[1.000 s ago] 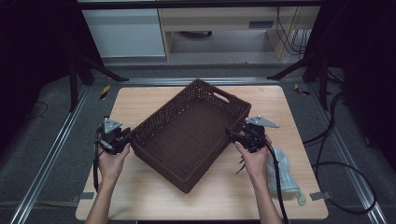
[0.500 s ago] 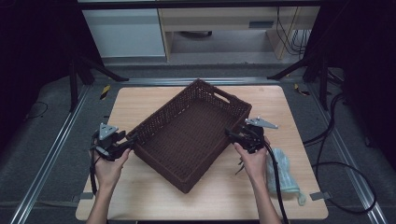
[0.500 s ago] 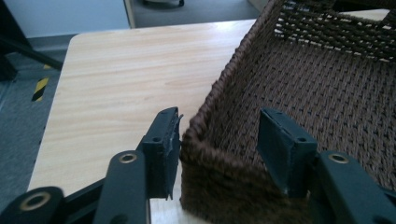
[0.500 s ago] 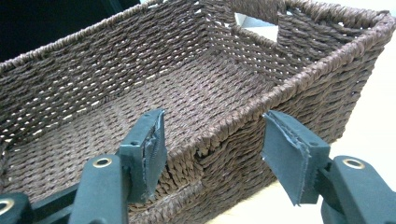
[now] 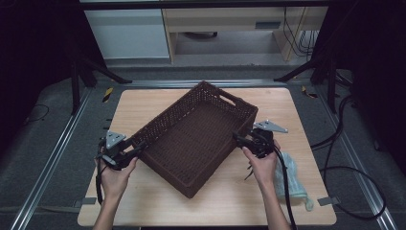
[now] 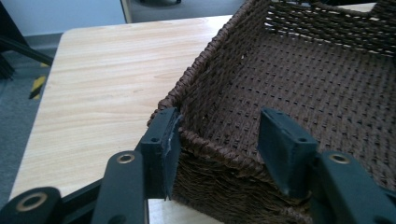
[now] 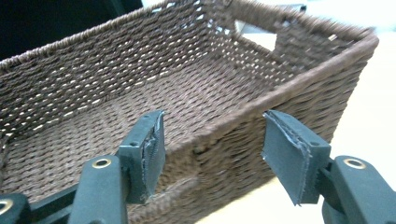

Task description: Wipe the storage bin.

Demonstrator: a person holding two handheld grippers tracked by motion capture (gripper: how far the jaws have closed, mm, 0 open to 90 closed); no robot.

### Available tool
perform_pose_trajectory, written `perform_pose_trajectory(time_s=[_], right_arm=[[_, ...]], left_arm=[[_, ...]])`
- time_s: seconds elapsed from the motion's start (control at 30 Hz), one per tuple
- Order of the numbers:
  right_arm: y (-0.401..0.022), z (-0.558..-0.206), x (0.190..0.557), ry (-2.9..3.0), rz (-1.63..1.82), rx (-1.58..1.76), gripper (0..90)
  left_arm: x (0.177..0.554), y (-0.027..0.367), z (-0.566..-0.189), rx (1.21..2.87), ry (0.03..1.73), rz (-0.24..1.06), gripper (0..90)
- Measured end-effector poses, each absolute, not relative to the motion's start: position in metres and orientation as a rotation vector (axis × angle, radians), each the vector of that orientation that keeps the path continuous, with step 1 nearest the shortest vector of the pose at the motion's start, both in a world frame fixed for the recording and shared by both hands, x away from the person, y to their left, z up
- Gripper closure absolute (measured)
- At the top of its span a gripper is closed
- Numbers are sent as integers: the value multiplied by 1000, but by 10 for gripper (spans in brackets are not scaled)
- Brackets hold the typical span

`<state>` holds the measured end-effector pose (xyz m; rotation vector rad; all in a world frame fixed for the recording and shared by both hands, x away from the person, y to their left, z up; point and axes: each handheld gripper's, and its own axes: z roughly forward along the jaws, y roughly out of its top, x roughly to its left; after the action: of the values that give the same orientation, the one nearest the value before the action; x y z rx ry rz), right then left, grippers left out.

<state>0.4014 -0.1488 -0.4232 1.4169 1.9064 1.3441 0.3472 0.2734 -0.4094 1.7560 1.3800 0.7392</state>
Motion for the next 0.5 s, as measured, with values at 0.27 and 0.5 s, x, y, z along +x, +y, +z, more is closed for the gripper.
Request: perform_pose_trajectory(time_s=[0.27,0.5], right_arm=[[-173,-421,403,1864,1351,1444,354],[-176,-425,410,1854,1331,1461,338]], left_arm=[[363,272,-412,1770,1391,807,474],[369,275,-413,1761,1394,814,471]])
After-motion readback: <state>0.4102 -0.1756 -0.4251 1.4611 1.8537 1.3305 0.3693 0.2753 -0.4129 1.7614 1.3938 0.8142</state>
